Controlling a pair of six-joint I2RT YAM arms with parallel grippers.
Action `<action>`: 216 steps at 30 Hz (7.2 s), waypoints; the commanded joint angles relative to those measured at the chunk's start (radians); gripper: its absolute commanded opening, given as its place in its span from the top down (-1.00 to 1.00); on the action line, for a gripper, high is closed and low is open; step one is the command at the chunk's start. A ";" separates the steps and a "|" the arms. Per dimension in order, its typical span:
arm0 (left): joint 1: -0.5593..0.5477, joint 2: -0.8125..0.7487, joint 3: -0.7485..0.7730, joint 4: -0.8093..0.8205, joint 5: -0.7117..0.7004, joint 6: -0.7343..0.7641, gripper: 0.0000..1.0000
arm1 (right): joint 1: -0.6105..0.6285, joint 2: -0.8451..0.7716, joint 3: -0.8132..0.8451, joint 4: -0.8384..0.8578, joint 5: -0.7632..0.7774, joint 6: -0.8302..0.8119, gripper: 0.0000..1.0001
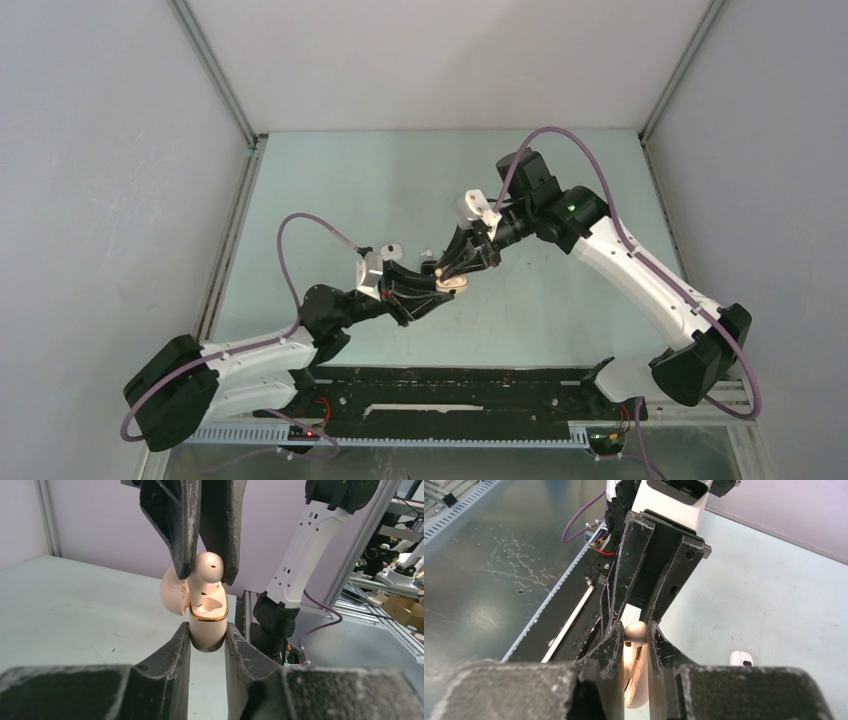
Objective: Insert the wireless bluetooth earbuds into the charging case
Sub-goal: Insert the left earbud into the left side groove of the charging case, then close the charging case with the earbuds inside, then place the charging case with the earbuds at the center of the board.
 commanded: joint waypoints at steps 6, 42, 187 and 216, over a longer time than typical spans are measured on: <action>0.006 -0.018 0.014 0.062 -0.003 -0.003 0.99 | -0.002 -0.007 -0.012 0.025 -0.054 0.003 0.88; 0.025 -0.030 -0.023 0.147 -0.004 -0.017 1.00 | 0.025 0.030 -0.049 0.045 -0.018 -0.011 0.52; -0.088 0.770 0.856 -0.662 -0.327 -0.373 0.95 | -0.983 -0.351 -0.133 0.298 0.508 0.629 -1.00; -0.006 0.951 0.949 -0.983 -0.199 -0.692 -0.02 | -1.007 -0.385 -0.414 0.011 0.337 0.517 -0.84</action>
